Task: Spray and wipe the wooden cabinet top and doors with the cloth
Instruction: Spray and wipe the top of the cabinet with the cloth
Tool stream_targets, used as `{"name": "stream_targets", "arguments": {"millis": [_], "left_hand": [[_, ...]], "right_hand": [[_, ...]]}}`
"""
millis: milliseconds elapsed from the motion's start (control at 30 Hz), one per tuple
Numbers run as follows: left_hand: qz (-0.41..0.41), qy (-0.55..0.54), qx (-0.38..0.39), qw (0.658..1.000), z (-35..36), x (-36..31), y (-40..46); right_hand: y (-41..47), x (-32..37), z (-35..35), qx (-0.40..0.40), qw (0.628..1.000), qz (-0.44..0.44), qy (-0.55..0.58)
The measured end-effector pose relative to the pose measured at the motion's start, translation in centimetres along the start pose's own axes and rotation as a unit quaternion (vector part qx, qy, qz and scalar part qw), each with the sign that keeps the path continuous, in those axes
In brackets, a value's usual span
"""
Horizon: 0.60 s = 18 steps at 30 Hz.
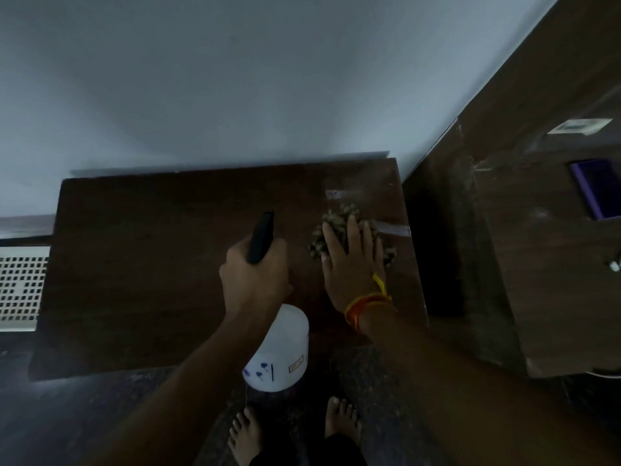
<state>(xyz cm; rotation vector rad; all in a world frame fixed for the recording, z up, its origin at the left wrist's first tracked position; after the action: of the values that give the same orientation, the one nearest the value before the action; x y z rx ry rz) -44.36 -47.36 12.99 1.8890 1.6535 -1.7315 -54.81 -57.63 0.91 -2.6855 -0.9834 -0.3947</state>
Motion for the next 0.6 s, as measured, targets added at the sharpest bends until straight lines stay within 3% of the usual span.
{"name": "stream_targets", "arguments": {"millis": [400, 600], "left_hand": [[-0.003, -0.005, 0.011, 1.000, 0.2, -0.8, 2.3], [0.014, 0.012, 0.001, 1.000, 0.4, -1.1, 3.1]], "right_hand": [[2.9, 0.0, -0.1, -0.006, 1.000, 0.009, 0.006], [8.7, 0.4, -1.3, 0.008, 1.000, 0.009, 0.016]]}}
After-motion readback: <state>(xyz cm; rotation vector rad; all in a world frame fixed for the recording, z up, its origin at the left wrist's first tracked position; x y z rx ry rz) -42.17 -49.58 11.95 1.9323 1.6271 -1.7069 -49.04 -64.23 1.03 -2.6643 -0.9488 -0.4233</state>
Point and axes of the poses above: each hand's wrist, its own y-axis towards the middle knuckle, its own z-axis out of the palm, x = y × z, the point moved 1 cm from there along y, towards the middle knuckle, and after that the axes turned 8 degrees about y, right-handed, at the moved point
